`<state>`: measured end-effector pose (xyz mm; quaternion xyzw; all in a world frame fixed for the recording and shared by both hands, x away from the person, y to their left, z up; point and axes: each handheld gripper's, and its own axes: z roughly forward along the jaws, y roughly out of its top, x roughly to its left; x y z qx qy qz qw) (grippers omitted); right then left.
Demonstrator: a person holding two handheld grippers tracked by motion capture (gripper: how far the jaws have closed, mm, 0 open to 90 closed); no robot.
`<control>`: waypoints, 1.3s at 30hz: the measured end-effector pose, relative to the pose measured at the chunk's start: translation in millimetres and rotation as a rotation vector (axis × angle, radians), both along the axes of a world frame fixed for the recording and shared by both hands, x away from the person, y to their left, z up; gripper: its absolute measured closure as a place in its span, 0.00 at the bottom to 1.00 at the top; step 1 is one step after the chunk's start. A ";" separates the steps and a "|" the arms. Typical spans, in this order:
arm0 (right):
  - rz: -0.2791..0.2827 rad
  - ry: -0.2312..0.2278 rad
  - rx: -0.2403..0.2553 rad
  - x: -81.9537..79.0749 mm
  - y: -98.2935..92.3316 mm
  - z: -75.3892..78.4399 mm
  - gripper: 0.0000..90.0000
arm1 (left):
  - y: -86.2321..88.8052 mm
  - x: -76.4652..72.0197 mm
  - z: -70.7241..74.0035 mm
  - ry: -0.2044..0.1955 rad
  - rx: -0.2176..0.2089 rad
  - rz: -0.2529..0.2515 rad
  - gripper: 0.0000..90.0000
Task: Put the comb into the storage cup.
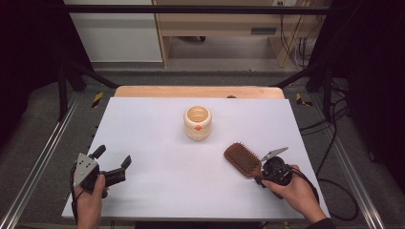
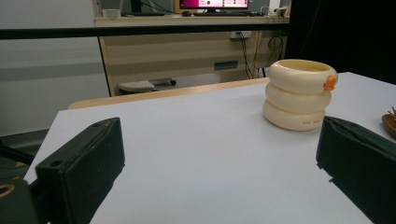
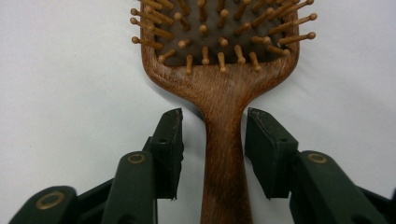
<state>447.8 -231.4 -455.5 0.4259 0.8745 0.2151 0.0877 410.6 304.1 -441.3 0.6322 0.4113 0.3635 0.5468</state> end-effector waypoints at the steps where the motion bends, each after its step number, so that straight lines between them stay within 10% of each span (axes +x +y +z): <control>1: 0.000 0.005 -0.001 0.1 0.5 0.2 0.65 | 0.0 0.0 0.0 0.000 -0.001 0.000 0.01; 39: -0.046 0.039 -0.082 1.0 13.1 2.3 0.81 | -2.3 0.7 -0.1 0.003 0.002 -0.008 0.01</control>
